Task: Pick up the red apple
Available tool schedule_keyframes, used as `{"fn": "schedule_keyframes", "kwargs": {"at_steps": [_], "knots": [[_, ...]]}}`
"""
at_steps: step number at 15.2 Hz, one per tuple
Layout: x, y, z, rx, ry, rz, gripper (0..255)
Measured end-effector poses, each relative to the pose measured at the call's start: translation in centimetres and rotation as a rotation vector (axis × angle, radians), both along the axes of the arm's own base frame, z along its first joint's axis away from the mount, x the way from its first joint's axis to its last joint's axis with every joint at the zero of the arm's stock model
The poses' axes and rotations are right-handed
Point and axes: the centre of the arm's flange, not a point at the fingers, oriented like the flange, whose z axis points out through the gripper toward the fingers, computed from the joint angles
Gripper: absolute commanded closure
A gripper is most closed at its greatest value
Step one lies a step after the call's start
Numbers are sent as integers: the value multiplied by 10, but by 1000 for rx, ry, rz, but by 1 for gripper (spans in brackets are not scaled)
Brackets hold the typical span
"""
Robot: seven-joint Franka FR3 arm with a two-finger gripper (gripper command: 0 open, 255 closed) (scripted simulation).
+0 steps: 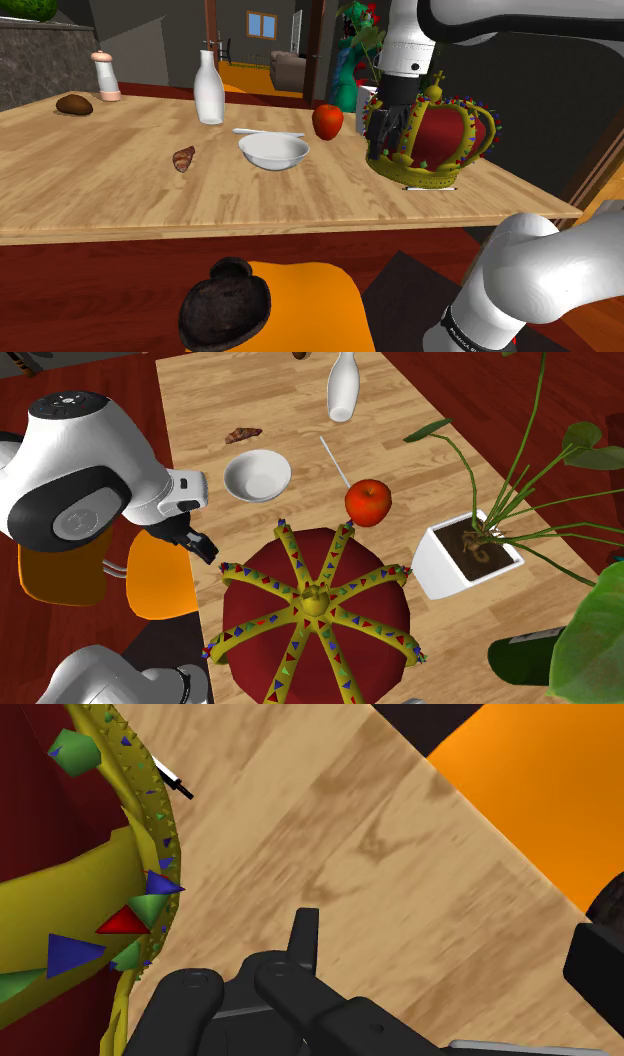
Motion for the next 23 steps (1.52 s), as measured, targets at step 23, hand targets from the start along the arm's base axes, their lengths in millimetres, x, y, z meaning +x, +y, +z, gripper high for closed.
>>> {"fn": "schedule_keyframes", "kwargs": {"at_steps": [23], "knots": [[225, -73, 4, -155, -247, -703, 0]]}}
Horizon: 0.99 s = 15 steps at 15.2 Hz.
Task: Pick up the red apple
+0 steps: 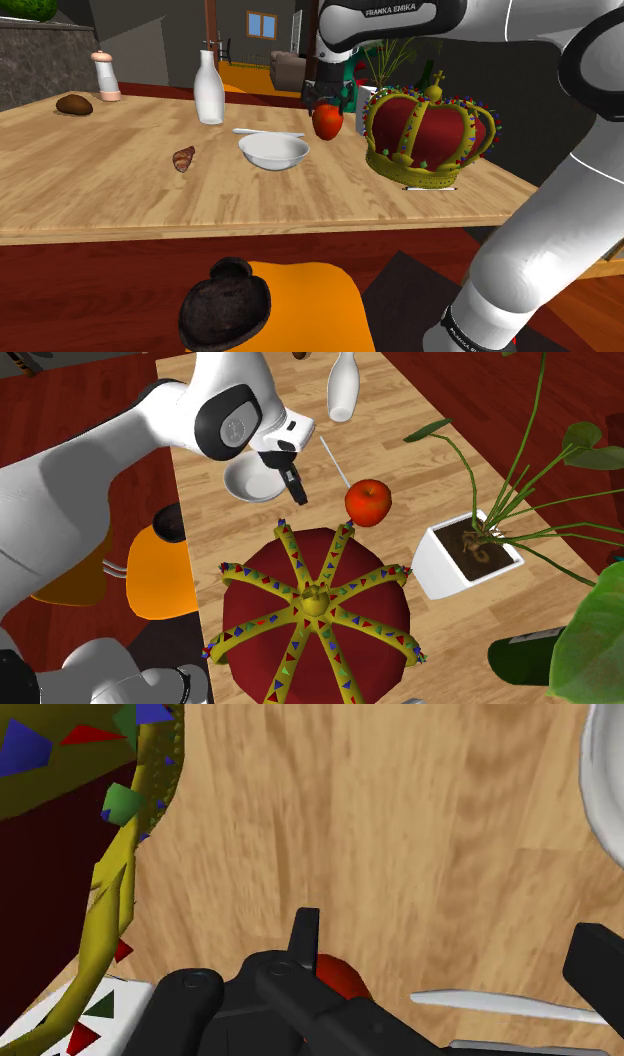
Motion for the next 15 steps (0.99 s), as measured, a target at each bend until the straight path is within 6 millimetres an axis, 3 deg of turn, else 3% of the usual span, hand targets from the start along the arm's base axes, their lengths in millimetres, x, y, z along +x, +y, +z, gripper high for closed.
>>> {"fn": "schedule_keyframes", "kwargs": {"at_steps": [9, 13, 15], "knots": [[72, -73, 23, -67, -107, -303, 0], [96, -110, 34, -96, -154, -438, 0], [97, -119, 36, -104, -166, -471, 0]]}}
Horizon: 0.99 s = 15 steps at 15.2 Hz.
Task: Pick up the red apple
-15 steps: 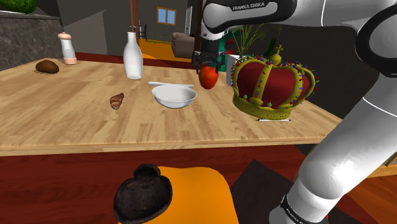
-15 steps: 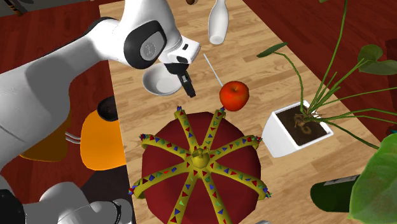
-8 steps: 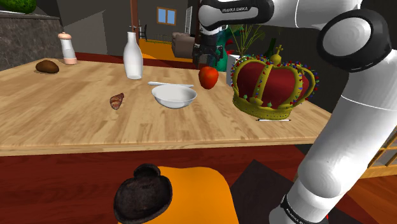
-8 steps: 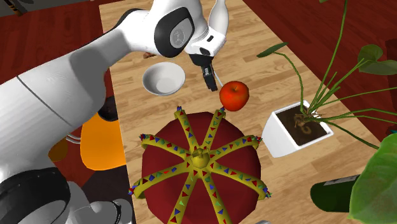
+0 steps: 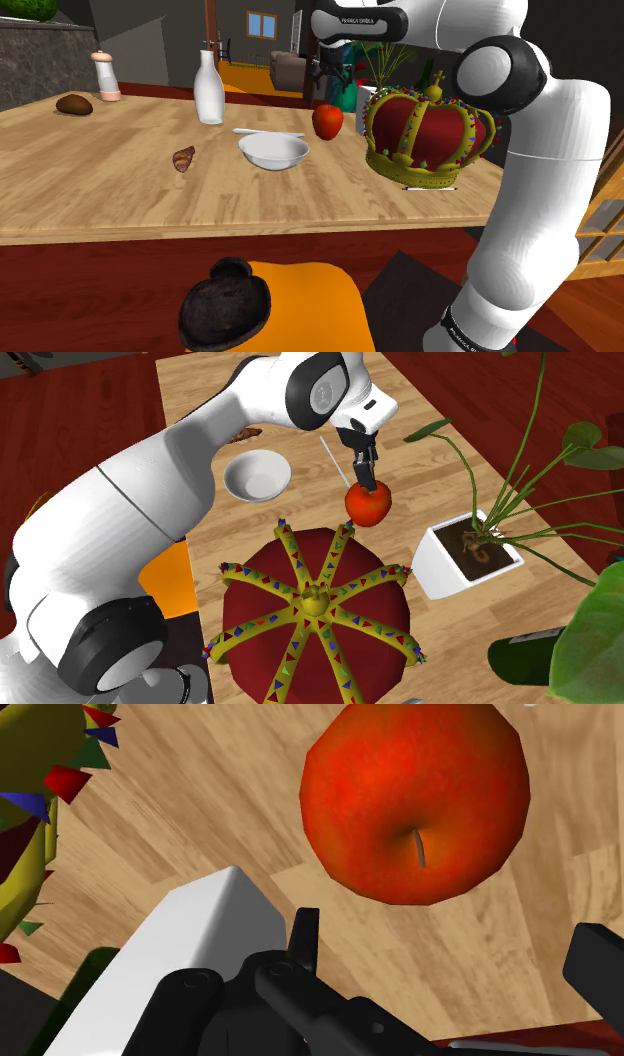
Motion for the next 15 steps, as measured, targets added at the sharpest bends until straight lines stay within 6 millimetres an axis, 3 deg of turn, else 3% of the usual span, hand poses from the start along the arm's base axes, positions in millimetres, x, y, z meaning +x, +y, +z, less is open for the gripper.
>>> {"fn": "schedule_keyframes", "kwargs": {"at_steps": [7, 8, 15], "knots": [[2, -3, -31, -3, -4, -12, 0], [2, -3, -33, -3, -4, -12, 255], [2, -3, -35, -3, -4, -11, 255]]}}
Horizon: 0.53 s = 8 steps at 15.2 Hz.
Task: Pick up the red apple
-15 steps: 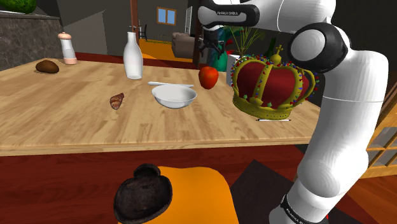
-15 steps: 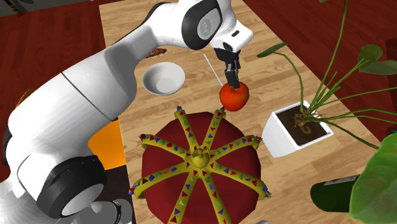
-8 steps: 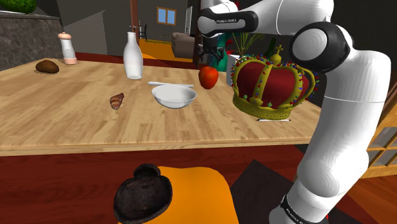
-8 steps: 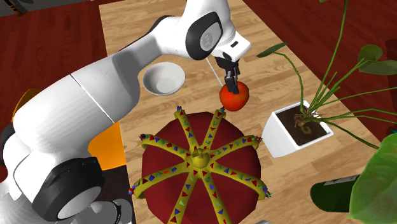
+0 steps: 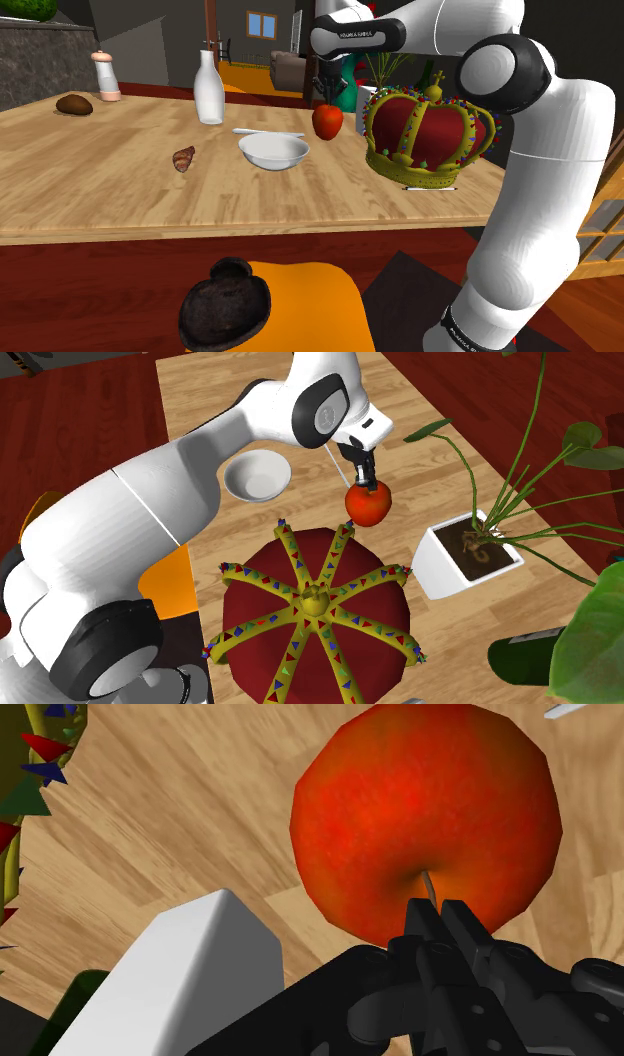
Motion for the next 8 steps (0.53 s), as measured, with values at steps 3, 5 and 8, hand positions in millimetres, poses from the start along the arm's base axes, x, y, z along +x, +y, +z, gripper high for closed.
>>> {"fn": "schedule_keyframes", "kwargs": {"at_steps": [3, 5, 8], "knots": [[0, 0, 0, 0, 0, 0, 255], [-1, -1, 6, 0, 0, 0, 255], [0, 0, 21, 0, 0, 0, 255]]}}
